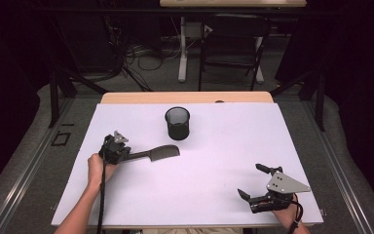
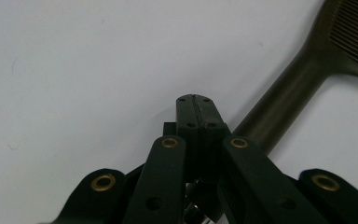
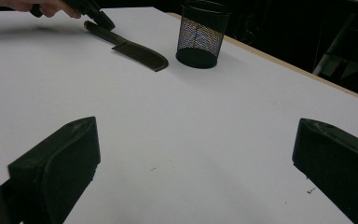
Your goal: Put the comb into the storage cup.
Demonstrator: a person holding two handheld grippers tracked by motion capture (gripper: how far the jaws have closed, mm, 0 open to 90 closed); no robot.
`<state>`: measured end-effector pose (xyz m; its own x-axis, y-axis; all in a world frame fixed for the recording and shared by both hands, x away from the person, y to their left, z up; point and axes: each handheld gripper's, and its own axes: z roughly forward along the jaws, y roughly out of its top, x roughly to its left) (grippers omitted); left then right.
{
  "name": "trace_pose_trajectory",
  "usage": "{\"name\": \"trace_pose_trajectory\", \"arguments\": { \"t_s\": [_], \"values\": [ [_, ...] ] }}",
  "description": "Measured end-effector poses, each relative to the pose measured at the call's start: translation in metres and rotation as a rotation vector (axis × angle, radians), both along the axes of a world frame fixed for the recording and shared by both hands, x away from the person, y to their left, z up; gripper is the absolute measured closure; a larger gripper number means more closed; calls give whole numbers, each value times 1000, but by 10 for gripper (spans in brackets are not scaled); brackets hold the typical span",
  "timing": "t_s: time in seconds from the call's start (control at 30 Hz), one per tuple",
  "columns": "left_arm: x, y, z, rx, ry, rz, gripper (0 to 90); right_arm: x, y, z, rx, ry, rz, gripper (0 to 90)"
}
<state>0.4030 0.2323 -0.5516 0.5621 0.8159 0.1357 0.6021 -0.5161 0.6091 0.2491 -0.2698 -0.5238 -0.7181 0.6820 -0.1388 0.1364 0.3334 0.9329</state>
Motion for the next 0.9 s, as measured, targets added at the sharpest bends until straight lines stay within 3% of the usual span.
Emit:
{"name": "trace_pose_trajectory", "arguments": {
  "t_s": [0.7,0.9],
  "values": [
    [-10,1,1,4,14,-14,899,1,1,0,-3,-4,6,4],
    [-11,0,6,25,-18,-16,821,1,0,0,-5,-2,5,4]
  ]
}}
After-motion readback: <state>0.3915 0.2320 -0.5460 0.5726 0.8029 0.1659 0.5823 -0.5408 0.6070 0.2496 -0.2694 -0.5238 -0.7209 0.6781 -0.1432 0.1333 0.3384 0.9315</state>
